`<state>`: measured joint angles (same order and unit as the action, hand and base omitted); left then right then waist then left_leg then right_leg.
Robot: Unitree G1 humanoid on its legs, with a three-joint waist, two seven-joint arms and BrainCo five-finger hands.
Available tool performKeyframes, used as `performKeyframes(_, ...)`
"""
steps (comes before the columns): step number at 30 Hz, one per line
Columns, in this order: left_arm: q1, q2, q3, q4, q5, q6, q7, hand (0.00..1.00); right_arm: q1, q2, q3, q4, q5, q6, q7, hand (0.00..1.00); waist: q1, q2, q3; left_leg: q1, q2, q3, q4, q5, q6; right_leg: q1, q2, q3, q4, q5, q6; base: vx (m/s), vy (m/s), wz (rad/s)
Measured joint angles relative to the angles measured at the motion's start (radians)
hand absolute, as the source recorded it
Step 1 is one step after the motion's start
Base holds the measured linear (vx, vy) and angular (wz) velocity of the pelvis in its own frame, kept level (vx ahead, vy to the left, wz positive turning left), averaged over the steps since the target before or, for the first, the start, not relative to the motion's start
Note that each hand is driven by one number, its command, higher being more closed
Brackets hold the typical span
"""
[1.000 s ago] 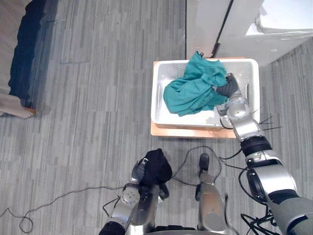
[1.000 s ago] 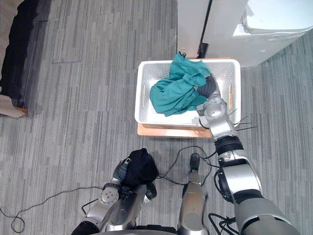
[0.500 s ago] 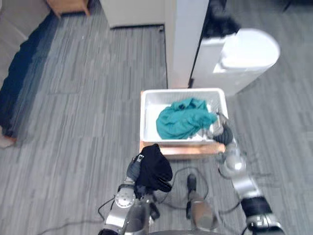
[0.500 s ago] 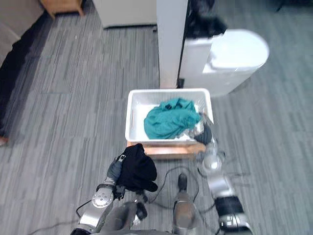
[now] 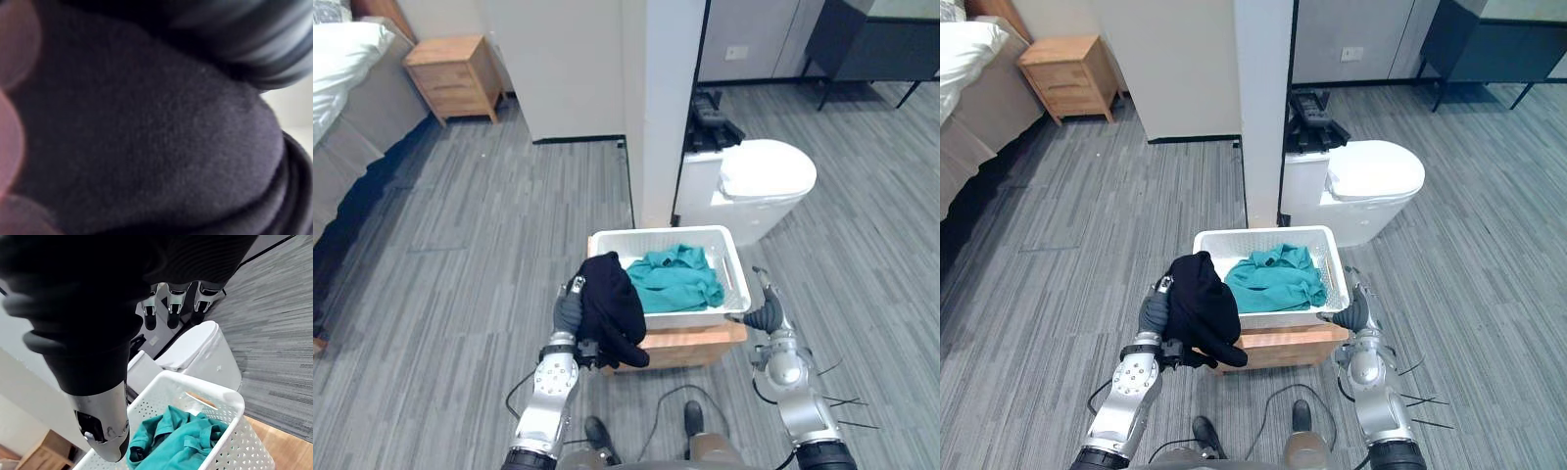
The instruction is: Tidy the bed and pick cloth on bed and put in laundry
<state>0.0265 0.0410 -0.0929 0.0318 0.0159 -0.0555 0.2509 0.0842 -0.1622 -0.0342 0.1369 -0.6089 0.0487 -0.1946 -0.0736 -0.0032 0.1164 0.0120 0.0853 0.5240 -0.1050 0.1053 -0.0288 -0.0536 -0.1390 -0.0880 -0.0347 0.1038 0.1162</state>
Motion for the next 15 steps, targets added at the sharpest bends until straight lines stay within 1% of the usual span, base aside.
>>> performKeyframes(3,-0.102,0.027,0.033,0.001,-0.008,0.000,0.045,1.00,0.038,0.007,0.002,0.000,0.003,-0.001,0.002,0.00,-0.008,0.002,-0.016,0.001,-0.001,0.001,0.000,0.000,0.000,-0.001,-0.001,0.001,0.003,0.000,0.000,0.00,-0.001,0.02)
performKeyframes(5,-0.217,0.072,0.053,0.046,-0.007,-0.003,0.092,1.00,0.070,0.007,0.010,0.000,0.011,-0.003,0.002,0.00,-0.027,0.006,-0.020,0.005,-0.003,0.008,0.000,0.000,0.000,-0.005,-0.003,0.010,0.011,0.000,0.000,-0.01,0.002,-0.07)
performKeyframes(6,-0.245,0.081,0.054,0.066,-0.007,-0.004,0.104,1.00,0.077,0.006,0.014,0.000,0.011,-0.003,0.003,0.00,-0.031,0.007,-0.020,0.008,-0.003,0.015,0.000,0.000,0.000,-0.006,-0.002,0.015,0.013,0.000,0.000,-0.01,-0.002,-0.20)
performKeyframes(8,-0.299,0.105,0.054,0.121,-0.004,-0.004,0.144,1.00,0.090,0.006,0.048,-0.006,0.013,-0.005,0.004,0.00,-0.058,0.007,-0.021,0.018,-0.001,0.045,0.000,-0.001,0.001,-0.014,0.002,0.043,0.015,0.000,0.000,-0.01,-0.010,-0.35)
performKeyframes(11,-0.347,0.101,0.034,0.188,-0.004,-0.003,0.171,1.00,0.110,0.004,0.090,-0.049,0.016,-0.013,0.004,0.00,-0.080,0.007,-0.021,0.005,0.005,0.094,0.000,-0.001,0.001,-0.059,0.013,0.092,0.021,0.000,0.000,-0.01,-0.019,-0.48)
performKeyframes(13,-0.385,0.099,-0.010,0.232,-0.003,0.000,0.179,1.00,0.121,0.003,0.102,-0.079,0.021,-0.024,0.004,0.00,-0.085,0.007,-0.021,-0.013,0.010,0.127,0.000,-0.002,0.001,-0.090,0.017,0.108,0.018,0.000,0.001,-0.02,-0.023,-0.52)
performKeyframes(14,-0.402,0.098,-0.028,0.252,-0.002,0.000,0.185,1.00,0.121,0.001,0.113,-0.090,0.023,-0.026,0.003,0.00,-0.094,0.007,-0.021,-0.021,0.013,0.138,0.000,-0.003,0.003,-0.102,0.017,0.119,0.013,0.000,0.002,-0.02,-0.025,-0.47)
performKeyframes(15,-0.413,0.092,-0.036,0.260,0.001,0.001,0.188,1.00,0.119,-0.001,0.131,-0.102,0.025,-0.030,0.003,0.00,-0.113,0.007,-0.020,-0.036,0.016,0.152,0.000,-0.004,0.005,-0.120,0.017,0.121,0.013,0.001,0.006,-0.02,-0.019,-0.33)
